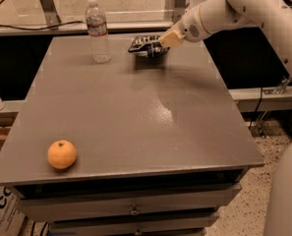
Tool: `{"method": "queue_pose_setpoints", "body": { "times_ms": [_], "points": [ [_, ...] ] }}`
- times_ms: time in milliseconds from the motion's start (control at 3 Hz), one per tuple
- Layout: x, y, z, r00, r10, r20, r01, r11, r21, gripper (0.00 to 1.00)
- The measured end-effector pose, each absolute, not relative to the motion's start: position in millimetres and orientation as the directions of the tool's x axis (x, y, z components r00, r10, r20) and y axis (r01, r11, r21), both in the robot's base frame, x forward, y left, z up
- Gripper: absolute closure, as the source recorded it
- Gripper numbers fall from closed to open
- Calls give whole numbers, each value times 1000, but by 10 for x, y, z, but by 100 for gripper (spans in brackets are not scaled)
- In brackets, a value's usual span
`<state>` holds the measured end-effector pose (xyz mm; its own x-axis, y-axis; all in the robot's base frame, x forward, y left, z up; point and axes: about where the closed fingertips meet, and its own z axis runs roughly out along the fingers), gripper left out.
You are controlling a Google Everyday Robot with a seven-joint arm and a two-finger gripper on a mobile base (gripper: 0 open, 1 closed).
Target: Move blue chip bag near water bottle
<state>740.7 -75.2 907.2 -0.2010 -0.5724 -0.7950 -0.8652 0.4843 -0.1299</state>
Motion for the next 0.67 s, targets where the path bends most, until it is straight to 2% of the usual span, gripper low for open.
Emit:
{"method": "queue_pose_setpoints", "body": {
  "times_ms": [667],
  "points": [
    [7194, -329, 9036, -143, -574, -806, -910, 397, -122, 100]
  ]
}}
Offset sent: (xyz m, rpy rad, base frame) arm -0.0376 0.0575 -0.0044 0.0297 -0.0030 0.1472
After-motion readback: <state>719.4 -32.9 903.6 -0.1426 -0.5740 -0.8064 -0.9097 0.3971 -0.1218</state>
